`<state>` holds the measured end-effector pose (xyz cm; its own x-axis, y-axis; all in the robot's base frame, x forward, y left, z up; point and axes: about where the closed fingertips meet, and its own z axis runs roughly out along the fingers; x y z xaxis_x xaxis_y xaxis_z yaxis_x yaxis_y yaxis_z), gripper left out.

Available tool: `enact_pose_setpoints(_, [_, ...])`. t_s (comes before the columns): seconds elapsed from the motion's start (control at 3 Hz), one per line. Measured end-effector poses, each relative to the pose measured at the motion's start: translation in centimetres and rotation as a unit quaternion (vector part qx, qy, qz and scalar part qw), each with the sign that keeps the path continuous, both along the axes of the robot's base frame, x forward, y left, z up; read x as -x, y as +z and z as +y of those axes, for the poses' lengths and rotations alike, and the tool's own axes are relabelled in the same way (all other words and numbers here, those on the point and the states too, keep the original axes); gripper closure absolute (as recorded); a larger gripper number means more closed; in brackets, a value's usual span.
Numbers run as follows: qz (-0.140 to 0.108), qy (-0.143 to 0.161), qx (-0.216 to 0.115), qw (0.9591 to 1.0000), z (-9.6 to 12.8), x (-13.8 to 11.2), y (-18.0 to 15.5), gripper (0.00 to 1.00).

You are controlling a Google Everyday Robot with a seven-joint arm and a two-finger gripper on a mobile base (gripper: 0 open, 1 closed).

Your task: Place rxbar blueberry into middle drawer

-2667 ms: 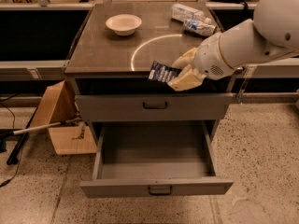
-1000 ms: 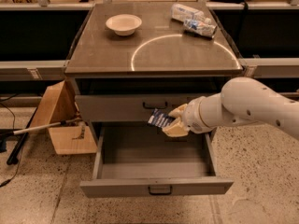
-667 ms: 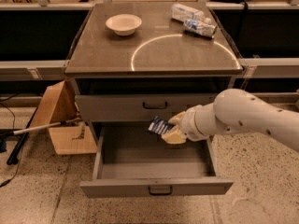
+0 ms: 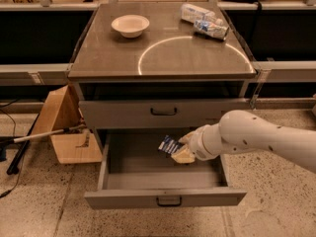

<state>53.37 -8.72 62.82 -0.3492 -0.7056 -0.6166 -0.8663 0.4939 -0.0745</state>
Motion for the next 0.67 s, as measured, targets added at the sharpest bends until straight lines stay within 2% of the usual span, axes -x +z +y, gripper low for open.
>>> enact_pose_setpoints(0.67, [0.042, -0.011, 0.003, 0.9991, -0.3, 0.1, -4.8, 1.0])
